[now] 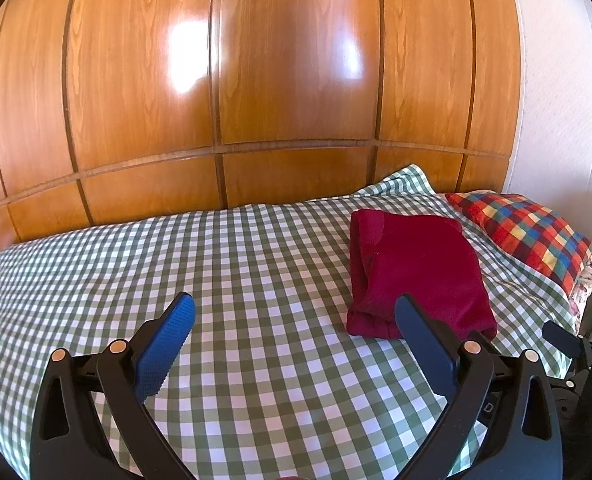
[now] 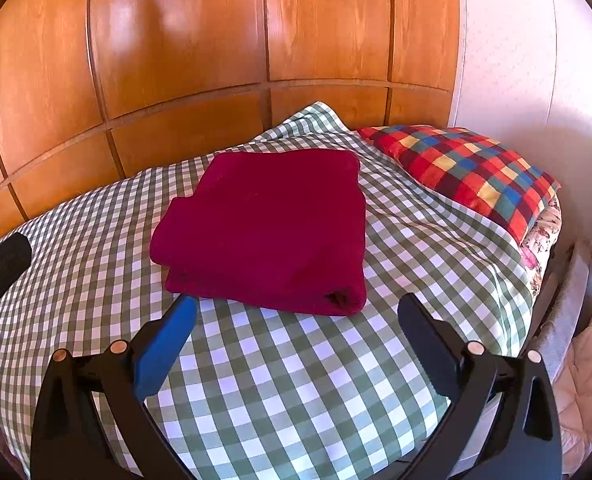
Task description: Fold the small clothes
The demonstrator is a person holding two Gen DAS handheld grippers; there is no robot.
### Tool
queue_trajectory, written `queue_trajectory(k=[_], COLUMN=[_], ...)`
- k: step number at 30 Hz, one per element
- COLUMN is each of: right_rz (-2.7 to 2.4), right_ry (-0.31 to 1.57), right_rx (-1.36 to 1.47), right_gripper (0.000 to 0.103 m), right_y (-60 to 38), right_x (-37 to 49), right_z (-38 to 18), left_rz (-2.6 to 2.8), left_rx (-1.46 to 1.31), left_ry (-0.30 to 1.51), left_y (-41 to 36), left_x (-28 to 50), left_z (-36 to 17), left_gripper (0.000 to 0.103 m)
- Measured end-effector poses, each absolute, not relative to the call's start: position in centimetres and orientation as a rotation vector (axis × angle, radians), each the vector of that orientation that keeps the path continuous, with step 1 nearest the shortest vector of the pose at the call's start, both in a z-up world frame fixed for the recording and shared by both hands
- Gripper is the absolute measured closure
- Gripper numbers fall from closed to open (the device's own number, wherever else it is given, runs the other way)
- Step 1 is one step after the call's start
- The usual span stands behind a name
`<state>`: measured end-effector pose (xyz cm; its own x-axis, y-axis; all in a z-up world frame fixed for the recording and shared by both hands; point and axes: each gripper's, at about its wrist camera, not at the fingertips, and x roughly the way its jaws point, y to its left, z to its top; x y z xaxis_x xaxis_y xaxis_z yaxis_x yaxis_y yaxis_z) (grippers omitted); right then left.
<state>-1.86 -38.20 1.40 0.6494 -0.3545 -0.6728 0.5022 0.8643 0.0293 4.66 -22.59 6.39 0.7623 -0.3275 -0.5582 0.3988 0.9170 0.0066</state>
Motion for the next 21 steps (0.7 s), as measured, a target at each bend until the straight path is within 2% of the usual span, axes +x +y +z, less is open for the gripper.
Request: queue_trajectory(k=[11,14,21], right_rz=[-0.497,-0.496,-0.505], right_ry=[0.722,0.727,0.728], right_rx=[0.227,0.233,0.236], right_gripper=[0.002,0.002,0.002], right_y=[-37.7,-37.8,-38.4], right_x=[-1.8,-1.8,-1.9], right_z=[0.7,0.5,0.3], left_rz=[-0.410,-0.398,-0.377], left_rx=[0.130,0.149,0.122], left_ry=[0.571,0.566,0.640], left_y=[-22.9,-23.1,-22.8], left_x=[4.3,4.3,5.6], left_z=[6.7,6.4,5.1], left_gripper=[0.004,0.007,0.004])
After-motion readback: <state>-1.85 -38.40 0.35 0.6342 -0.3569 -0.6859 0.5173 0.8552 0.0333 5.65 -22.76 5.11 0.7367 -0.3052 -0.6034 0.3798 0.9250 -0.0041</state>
